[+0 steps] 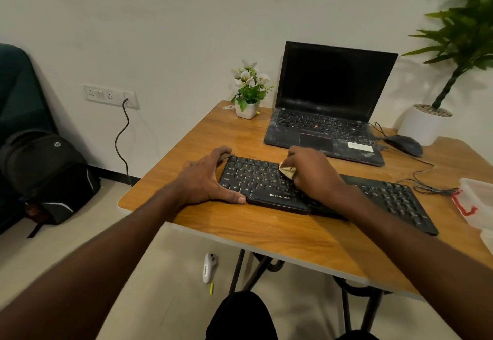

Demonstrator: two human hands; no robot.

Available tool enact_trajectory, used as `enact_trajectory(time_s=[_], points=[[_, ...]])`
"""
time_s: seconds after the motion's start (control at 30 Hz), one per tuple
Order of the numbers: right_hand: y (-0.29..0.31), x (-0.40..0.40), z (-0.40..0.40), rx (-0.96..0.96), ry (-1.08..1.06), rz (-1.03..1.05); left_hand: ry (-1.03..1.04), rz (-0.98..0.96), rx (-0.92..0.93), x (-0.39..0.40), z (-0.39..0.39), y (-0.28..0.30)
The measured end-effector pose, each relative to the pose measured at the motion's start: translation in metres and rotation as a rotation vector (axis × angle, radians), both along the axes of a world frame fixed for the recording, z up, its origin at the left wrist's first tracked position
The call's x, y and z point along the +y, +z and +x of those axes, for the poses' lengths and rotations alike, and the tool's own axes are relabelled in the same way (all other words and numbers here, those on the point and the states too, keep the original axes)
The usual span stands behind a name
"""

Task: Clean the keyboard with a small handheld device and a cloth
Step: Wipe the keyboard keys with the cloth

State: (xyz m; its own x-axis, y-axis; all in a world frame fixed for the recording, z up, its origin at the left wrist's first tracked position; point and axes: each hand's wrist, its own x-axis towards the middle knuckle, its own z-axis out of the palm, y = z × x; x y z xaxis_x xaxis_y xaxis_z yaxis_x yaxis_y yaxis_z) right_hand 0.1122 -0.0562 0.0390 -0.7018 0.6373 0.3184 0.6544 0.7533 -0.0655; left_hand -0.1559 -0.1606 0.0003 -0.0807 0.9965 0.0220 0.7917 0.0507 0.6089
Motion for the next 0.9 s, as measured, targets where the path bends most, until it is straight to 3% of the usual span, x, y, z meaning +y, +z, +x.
enact_trajectory(time_s=[0.13, 0.27, 0.43, 0.57, 0.77, 0.9], points=[[0.01, 0.024, 0.006, 0.201, -0.121, -0.281, 0.003, -0.003, -0.003, 0.001, -0.001, 0.0], [0.007, 0.023, 0.021, 0.16, -0.019, -0.253, -0.002, -0.01, -0.014, 0.0, -0.001, 0.001], [0.024, 0.032, 0.012, -0.043, -0.137, -0.171, 0.002, -0.026, -0.009, 0.0, 0.0, 0.003], [0.018, 0.021, -0.002, 0.031, -0.042, -0.185, 0.0, -0.034, -0.025, -0.001, -0.001, 0.004], [0.023, 0.033, 0.025, -0.08, -0.241, -0.128, 0.001, -0.036, -0.027, 0.0, -0.003, 0.002], [0.024, 0.024, 0.001, -0.003, -0.141, -0.153, 0.008, -0.045, -0.029, -0.001, -0.001, 0.004]])
